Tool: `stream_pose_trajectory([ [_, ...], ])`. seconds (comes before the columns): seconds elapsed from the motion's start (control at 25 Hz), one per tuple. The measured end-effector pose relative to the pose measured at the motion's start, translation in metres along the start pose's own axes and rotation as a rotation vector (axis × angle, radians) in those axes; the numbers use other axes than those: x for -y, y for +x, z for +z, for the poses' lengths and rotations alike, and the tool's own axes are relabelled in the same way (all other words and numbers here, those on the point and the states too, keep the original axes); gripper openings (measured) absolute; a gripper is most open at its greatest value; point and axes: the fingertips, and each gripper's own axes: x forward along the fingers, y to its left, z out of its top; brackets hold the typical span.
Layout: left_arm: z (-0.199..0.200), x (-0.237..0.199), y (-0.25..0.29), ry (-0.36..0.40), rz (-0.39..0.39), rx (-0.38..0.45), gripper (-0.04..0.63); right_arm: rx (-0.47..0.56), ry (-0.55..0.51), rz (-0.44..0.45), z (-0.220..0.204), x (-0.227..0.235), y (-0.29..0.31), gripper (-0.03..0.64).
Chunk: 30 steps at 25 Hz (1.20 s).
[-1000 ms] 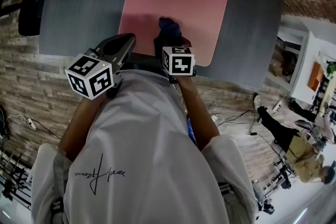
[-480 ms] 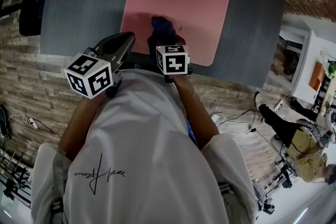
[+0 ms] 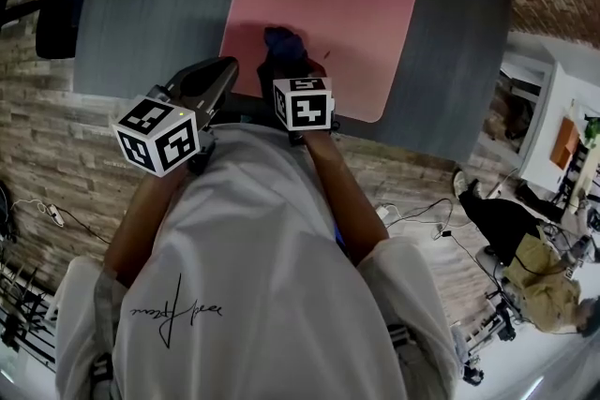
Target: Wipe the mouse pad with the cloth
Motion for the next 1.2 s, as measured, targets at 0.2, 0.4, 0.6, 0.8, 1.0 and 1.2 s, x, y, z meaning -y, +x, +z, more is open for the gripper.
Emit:
stream_pose_trajectory([
  [0.2,0.002,-0.005,-0.003,-0.011,0.006,0.005,0.002,-0.009,-0.022,0.026,0.006,-0.011,0.007,0.095],
  [0.4,0.003,-0.012,-0.006,-0.020,0.013,0.010,0.002,-0.008,-0.029,0.036,0.010,-0.018,0.013,0.095],
  [0.6,0.004,-0.015,-0.007,-0.030,0.018,0.012,0.002,-0.013,-0.034,0.042,0.015,-0.021,0.016,0.095],
  [0.8,0.009,-0.021,-0.010,-0.034,0.028,0.019,0.002,-0.013,-0.044,0.055,0.022,-0.027,0.022,0.095],
  [1.0,0.013,-0.026,-0.012,-0.041,0.035,0.023,0.002,-0.009,-0.040,0.062,0.030,-0.030,0.027,0.095],
  [1.2,0.013,-0.029,-0.012,-0.047,0.037,0.022,0.002,-0.008,-0.072,0.071,0.035,-0.033,0.032,0.095],
])
